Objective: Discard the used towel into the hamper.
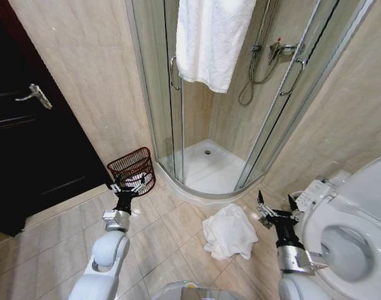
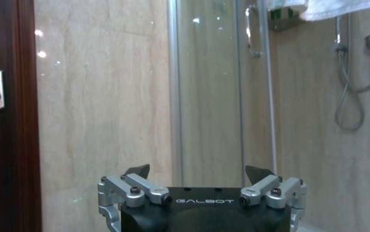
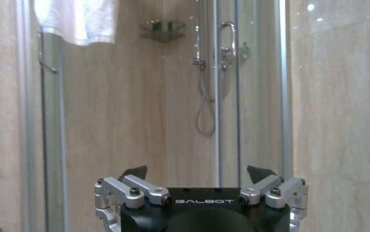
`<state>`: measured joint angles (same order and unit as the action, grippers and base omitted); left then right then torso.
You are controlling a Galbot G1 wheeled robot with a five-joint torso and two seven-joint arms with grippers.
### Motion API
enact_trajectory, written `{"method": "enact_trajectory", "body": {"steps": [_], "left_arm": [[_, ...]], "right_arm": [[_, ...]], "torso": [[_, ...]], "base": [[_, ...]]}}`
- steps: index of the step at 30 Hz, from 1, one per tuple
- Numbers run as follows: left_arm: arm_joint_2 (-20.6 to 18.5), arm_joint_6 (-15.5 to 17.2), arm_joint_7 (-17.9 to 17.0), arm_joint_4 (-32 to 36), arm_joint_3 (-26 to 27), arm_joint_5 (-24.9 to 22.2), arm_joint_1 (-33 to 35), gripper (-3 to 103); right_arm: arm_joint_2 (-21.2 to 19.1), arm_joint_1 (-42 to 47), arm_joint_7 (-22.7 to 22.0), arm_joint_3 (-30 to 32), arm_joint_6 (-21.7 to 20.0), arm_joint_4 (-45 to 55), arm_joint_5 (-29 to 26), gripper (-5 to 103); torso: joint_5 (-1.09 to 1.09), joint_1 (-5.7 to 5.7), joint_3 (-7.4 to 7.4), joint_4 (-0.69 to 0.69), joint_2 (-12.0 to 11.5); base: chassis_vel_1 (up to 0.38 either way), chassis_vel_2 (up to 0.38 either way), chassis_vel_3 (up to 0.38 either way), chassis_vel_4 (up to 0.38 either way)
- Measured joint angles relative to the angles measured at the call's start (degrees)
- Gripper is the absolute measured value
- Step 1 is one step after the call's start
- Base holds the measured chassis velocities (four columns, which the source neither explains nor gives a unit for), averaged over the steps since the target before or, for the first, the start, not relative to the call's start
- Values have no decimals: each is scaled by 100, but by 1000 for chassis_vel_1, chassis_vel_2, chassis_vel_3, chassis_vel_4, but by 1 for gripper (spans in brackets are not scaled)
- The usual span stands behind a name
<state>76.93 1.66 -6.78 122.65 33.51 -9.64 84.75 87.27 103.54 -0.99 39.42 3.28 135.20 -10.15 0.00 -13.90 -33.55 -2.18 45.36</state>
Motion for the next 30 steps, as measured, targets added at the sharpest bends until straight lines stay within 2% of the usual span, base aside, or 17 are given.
{"method": "enact_trajectory", "body": {"steps": [6,20,30], "left_arm": [[7,15,16,102,-62,-5,4,100],[116,174,-4,286,-144,70,59,100],[171,260,112,475,25,-33,31,100]], "right_arm": [[-156,87,-34,-56,68,38,-20,100],[-106,30,55,-39,151,78,7,100],[-30,-14,189,2,223,52,34,100]], "torso": [[1,-60,-74,0,132],[1,-208,-265,0,471],[0,-336,-417,0,751]], "base": [[0,0,0,0],[0,0,0,0],[0,0,0,0]]}}
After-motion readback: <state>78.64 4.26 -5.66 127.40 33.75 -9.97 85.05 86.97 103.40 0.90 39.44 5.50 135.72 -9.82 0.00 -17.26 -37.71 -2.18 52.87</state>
